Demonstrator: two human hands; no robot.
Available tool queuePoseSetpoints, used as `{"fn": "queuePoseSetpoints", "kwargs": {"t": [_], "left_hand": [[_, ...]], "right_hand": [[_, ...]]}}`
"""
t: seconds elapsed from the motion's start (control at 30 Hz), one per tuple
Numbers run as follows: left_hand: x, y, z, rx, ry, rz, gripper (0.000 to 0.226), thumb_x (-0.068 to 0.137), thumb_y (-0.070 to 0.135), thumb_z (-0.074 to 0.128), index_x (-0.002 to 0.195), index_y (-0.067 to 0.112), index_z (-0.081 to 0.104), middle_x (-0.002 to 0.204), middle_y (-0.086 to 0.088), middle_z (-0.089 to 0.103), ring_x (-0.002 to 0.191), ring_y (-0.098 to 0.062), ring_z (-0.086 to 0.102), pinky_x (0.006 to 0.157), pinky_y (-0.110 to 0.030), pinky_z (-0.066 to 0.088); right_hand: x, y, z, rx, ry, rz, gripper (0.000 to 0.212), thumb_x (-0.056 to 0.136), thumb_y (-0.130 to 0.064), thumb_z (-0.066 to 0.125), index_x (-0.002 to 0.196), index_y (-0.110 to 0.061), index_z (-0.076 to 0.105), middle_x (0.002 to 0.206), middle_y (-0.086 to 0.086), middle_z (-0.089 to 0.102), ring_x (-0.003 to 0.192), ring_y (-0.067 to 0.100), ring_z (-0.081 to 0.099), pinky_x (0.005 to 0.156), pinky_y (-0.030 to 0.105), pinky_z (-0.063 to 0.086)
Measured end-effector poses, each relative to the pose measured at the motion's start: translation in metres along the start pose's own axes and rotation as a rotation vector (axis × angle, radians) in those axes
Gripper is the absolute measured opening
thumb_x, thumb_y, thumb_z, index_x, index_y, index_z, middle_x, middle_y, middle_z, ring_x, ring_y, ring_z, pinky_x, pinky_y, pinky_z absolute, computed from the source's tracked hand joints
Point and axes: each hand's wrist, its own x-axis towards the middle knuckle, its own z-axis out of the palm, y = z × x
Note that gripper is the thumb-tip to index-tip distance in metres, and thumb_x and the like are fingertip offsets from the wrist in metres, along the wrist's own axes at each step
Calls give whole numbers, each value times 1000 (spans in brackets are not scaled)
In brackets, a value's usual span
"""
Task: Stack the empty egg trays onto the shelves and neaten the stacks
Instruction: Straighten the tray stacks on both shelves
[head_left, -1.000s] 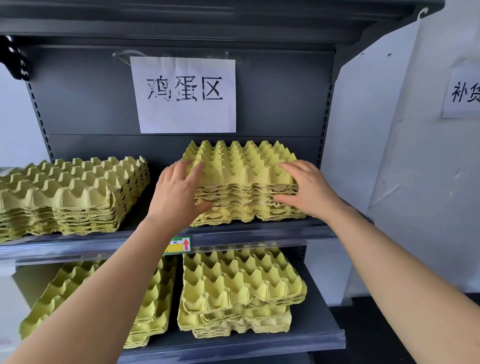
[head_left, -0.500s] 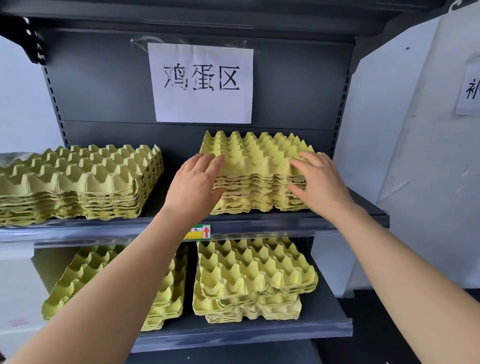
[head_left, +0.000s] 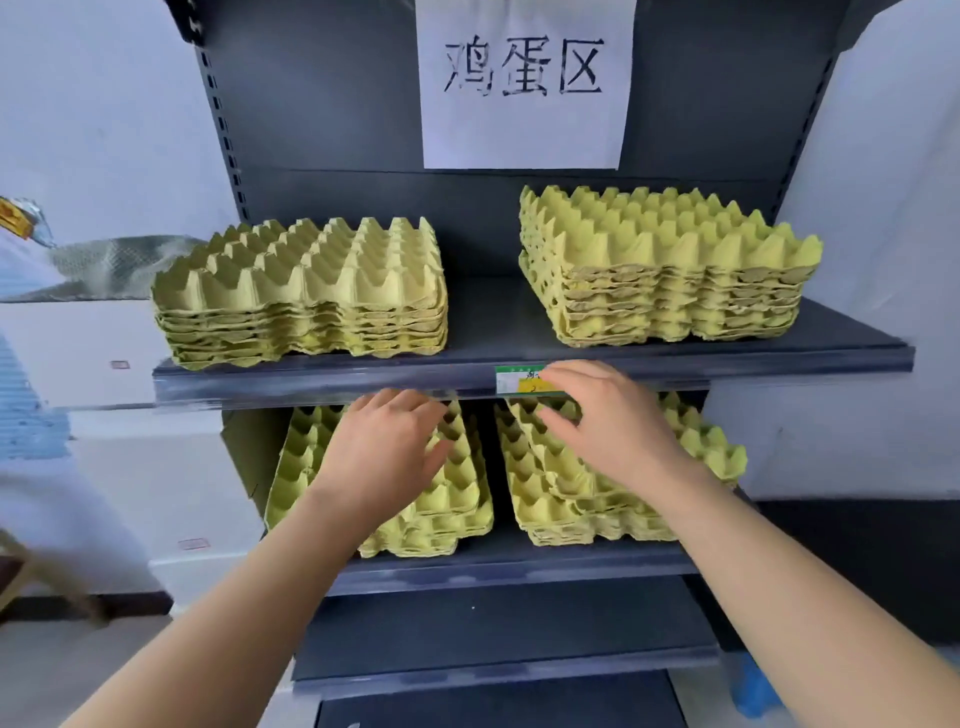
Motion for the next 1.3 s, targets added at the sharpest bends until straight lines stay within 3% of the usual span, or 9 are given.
{"fn": "queuePoseSetpoints", "kwargs": {"t": [0.2,0.33,0.47,0.53,0.7,0.87,1.07,1.2,1.3], "left_hand": [[-63,-63,41,-4,-265,-87,34,86,40,63,113,21,67,109,1,68,102,-25,62,87,-37,46],[-78,-95,76,-14,-350,-167,47,90,43,56,133,25,52,130,2,57,120,-24,50,96,-35,39],[-79,-123,120,-17,-419,-222,56,89,44,59,139,22,45,141,1,45,129,-24,41,102,-37,35],[-77,-133,138,-3,-435,-236,59,88,45,60,140,23,42,143,1,43,130,-24,39,104,-37,33],[-73,-145,165,23,-471,-246,49,87,38,64,132,21,54,134,0,54,122,-31,44,98,-39,36],[-72,-154,168,-8,-334,-221,39,75,30,78,111,17,69,114,-1,67,103,-37,53,83,-44,46],[-55,-143,166,-2,-264,-201,37,79,29,75,113,16,68,114,-1,66,105,-36,53,83,-44,44],[-60,-138,175,20,-322,-214,36,79,29,75,111,15,68,113,-3,65,104,-36,54,83,-43,44],[-70,-140,182,56,-333,-216,35,77,28,77,108,14,68,108,-3,66,100,-36,56,81,-44,48]], "right_hand": [[-16,-46,82,72,-163,64,43,93,-32,56,134,-19,53,139,-5,51,127,13,46,100,25,38],[-12,-52,131,102,-257,97,43,92,-29,58,134,-18,53,140,-3,50,122,16,51,95,31,46],[2,-46,180,102,-308,117,46,91,-27,60,135,-18,52,142,-3,47,113,17,57,88,30,48],[10,-39,201,97,-335,121,48,90,-26,62,136,-18,50,144,-2,44,122,19,51,97,33,45],[21,-22,235,100,-415,128,57,88,-26,64,141,-19,43,143,2,47,130,22,43,105,34,36],[29,-8,244,112,-371,88,48,86,-23,67,131,-20,51,128,1,59,115,20,52,89,32,43],[37,7,236,89,-278,79,48,86,-21,68,131,-19,51,127,1,59,113,21,54,86,34,49],[31,10,243,60,-318,51,47,87,-25,66,131,-21,51,126,-1,59,113,18,52,73,25,42],[24,9,254,55,-333,34,45,87,-25,65,129,-21,51,125,-1,59,113,20,52,80,30,43]]}}
